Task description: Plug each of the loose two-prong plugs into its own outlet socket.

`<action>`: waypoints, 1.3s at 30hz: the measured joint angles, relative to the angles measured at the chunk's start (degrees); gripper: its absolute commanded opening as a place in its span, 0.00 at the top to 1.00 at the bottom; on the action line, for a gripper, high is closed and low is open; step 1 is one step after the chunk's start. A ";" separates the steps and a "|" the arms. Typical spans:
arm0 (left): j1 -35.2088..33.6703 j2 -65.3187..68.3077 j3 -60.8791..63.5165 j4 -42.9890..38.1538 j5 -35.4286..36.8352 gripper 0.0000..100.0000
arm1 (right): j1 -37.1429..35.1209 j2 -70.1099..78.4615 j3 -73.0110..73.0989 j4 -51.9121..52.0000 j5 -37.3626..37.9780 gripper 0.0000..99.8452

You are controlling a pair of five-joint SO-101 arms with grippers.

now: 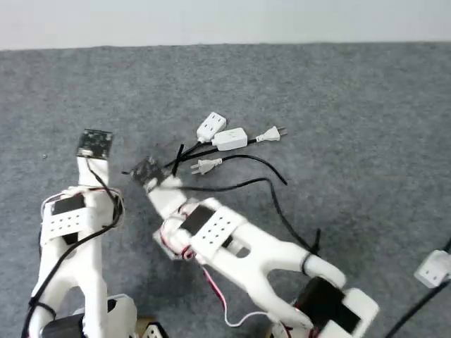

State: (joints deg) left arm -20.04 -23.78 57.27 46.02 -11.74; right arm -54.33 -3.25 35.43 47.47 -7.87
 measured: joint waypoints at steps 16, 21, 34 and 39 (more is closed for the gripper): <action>-6.95 0.00 -2.55 -1.58 7.38 0.86 | -5.89 0.70 0.18 0.44 -3.96 0.70; -8.62 0.00 -3.25 -2.29 9.76 0.86 | -7.03 0.88 0.18 0.44 -5.54 0.76; -8.53 0.00 -3.25 -2.29 9.93 0.86 | -4.75 14.86 -12.22 8.35 -2.46 0.99; -8.53 0.00 -3.25 -2.29 9.93 0.86 | -3.60 16.26 -14.86 10.55 -2.20 0.98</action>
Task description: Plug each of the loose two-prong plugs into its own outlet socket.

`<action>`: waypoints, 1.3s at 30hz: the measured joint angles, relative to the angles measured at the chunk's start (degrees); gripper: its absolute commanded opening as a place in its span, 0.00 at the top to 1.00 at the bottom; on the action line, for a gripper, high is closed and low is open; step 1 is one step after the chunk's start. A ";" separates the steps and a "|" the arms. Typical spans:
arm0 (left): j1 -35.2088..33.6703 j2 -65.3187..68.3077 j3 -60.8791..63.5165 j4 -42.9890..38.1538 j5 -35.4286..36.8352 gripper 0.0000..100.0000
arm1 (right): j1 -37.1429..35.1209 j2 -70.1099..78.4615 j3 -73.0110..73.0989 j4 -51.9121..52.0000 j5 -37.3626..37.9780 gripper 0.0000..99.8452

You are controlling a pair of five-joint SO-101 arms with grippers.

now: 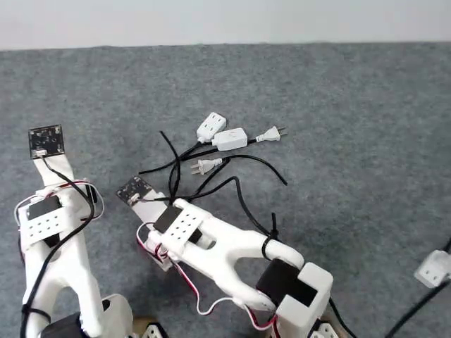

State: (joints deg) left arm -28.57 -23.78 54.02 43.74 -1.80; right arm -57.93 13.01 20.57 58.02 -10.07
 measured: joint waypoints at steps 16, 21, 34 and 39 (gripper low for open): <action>0.88 0.00 0.00 0.00 -0.70 0.82 | 0.44 -5.10 -0.18 3.78 -3.25 0.74; 0.88 0.00 0.00 0.00 -0.70 0.82 | -0.44 -5.10 -0.18 -0.09 -12.40 0.74; 0.88 0.00 0.00 0.00 -0.70 0.82 | -0.88 -4.22 -3.16 -7.56 -23.38 0.74; 0.88 0.00 0.00 0.00 -0.70 0.82 | -0.79 2.11 -8.26 -7.56 -23.38 0.74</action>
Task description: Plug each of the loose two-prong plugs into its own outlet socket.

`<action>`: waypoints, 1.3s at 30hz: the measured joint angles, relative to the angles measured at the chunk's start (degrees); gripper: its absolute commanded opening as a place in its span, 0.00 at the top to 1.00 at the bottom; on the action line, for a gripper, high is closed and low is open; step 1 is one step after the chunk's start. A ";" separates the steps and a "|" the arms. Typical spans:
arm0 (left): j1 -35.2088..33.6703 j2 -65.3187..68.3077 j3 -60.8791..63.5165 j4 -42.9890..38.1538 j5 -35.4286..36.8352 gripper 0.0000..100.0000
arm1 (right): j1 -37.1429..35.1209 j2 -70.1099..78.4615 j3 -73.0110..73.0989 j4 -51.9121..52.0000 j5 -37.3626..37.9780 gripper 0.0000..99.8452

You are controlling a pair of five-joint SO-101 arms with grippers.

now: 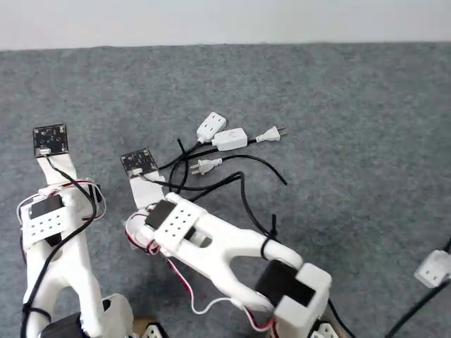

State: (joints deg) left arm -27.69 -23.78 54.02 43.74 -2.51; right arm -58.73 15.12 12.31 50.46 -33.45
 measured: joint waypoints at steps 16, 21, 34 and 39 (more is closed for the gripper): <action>0.00 0.00 0.00 0.00 0.00 0.82 | 5.10 6.07 -7.65 4.31 3.96 0.88; 0.00 0.00 0.00 0.00 0.00 0.82 | 9.58 5.63 -7.91 5.45 12.48 0.89; 0.00 0.00 0.00 0.00 0.00 0.82 | 17.76 6.77 -9.58 17.76 20.92 0.60; 0.00 0.00 0.00 0.00 0.00 0.82 | 17.58 6.77 -10.64 18.11 18.29 0.63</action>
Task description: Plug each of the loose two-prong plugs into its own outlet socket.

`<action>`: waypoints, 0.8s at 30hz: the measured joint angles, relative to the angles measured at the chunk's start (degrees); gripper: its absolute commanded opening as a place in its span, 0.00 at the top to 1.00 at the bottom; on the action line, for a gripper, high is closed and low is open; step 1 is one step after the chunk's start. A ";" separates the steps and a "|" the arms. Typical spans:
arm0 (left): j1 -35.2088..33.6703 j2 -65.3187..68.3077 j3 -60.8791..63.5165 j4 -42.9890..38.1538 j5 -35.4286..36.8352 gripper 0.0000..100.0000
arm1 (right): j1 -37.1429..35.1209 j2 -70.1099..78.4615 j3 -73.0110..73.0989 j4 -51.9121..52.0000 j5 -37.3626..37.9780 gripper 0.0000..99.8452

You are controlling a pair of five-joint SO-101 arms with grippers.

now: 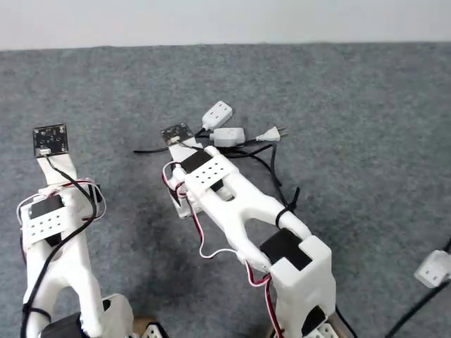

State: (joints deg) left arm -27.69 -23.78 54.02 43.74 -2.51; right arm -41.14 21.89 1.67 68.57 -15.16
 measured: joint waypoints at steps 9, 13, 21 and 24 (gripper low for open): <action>0.09 0.00 0.00 0.00 0.00 0.82 | -4.75 0.00 -2.90 -3.69 -16.35 0.66; 0.97 0.00 0.00 0.00 -0.26 0.82 | -4.13 2.37 -2.90 -5.71 -17.32 0.70; 0.79 0.00 0.00 0.00 -0.35 0.82 | 0.26 5.10 -2.90 -6.77 -17.32 0.98; 0.70 0.00 0.00 0.00 -0.35 0.82 | 2.29 5.10 -2.90 -6.77 -16.44 0.99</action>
State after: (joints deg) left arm -26.99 -23.78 54.02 43.74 -2.86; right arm -38.86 26.99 -1.23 61.80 -31.60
